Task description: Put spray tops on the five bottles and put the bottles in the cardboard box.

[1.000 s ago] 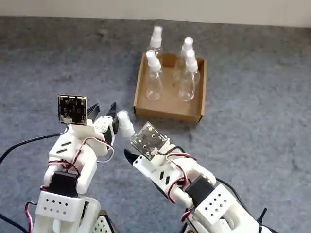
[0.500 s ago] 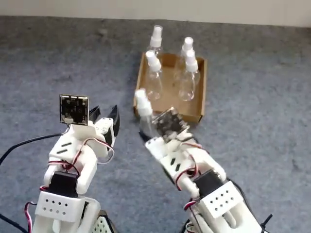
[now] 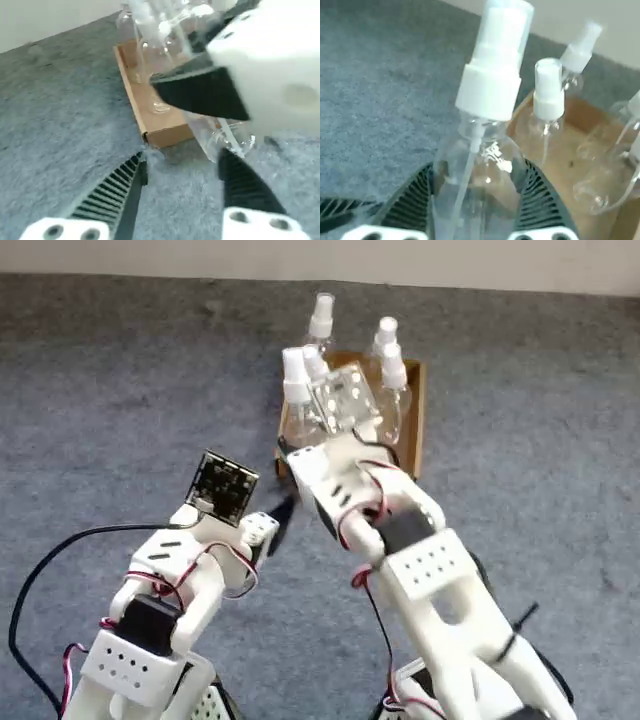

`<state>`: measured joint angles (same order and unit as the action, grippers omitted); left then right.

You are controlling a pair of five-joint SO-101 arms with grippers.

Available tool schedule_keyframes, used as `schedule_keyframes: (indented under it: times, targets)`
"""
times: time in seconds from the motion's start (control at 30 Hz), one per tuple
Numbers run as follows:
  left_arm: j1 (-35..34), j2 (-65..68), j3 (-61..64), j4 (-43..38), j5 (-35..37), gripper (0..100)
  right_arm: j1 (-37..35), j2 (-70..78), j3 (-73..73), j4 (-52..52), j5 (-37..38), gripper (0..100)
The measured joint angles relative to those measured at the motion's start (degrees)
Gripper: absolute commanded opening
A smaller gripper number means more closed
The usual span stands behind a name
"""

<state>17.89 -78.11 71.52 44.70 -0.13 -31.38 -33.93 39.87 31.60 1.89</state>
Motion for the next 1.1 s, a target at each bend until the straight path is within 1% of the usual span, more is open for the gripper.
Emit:
schedule_keyframes:
  times: [0.13, 0.2, 0.43, 0.6, 0.73, 0.83, 1.0, 1.1]
  targets:
    - [0.1, 0.0, 0.0, 0.0, -0.1, 29, 0.0, 3.8, -7.3, 8.4, -3.1, 0.5]
    - [0.0, 0.0, 0.0, 0.0, -0.1, 29, 0.0, 4.0, -10.5, 13.2, -3.5, 0.5]
    - [0.4, -0.7, 2.1, -0.6, -0.3, 29, -3.3, 4.0, -22.0, 30.6, -3.7, 0.5]
    - [0.4, -0.1, 3.0, -2.1, -2.4, 29, -4.1, 4.0, -27.0, 37.2, -3.8, 0.5]
    - [0.4, -0.1, 3.1, -2.2, -2.5, 29, -4.0, 4.0, -28.0, 38.2, -3.8, 0.5]
    - [0.4, -0.1, 3.1, -2.2, -2.6, 25, -1.0, 4.0, -28.0, 36.7, -3.6, 0.5]
    - [-0.1, -0.1, 3.1, -2.2, -2.7, 15, 8.0, 4.7, -27.6, 25.1, 0.0, 0.5]
    - [-4.1, -0.1, 3.1, -2.2, -2.7, 6, 10.7, 4.7, -22.1, 16.4, 0.6, 0.5]
